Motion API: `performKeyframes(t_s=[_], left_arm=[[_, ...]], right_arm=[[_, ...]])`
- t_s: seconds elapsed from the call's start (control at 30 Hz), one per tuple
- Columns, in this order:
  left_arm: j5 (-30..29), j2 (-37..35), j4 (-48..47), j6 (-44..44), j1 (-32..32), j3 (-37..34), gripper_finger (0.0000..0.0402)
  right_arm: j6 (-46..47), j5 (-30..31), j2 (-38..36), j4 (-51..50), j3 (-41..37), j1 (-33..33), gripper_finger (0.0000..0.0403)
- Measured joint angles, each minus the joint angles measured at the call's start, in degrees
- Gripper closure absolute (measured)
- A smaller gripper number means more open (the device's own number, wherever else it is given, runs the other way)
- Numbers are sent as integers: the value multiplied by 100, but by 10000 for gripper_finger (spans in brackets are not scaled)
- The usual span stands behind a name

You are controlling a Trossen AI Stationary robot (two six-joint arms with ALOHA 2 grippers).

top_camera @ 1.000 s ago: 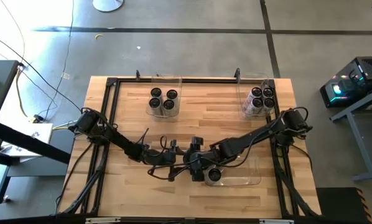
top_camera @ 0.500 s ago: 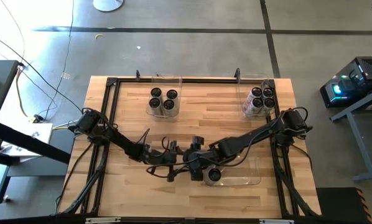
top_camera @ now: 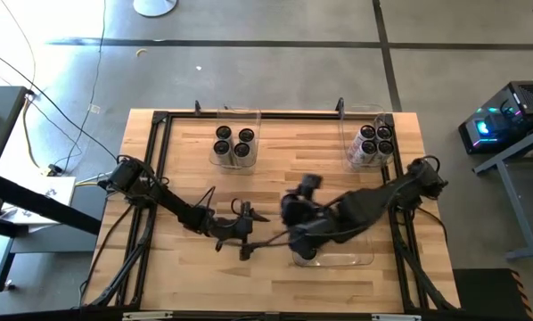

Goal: Sort soda cans
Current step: Put the white/blue soda can into the bottom right transparent bin

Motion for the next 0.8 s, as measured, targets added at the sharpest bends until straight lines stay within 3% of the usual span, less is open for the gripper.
performKeyframes(t_s=[0.17,0.3,0.57,0.8], left_arm=[[-26,0,-47,-31,-6,0,57],[-16,-2,-17,-52,-40,1,57],[-40,-7,2,-114,-59,7,57],[-51,-7,51,-214,-57,7,57]], right_arm=[[1271,214,-12,-1826,1157,520,162],[1470,-203,-230,-1627,1334,1053,162],[2784,-22,-653,-1768,1209,2081,162],[3643,-102,-691,-1747,814,2580,162]])
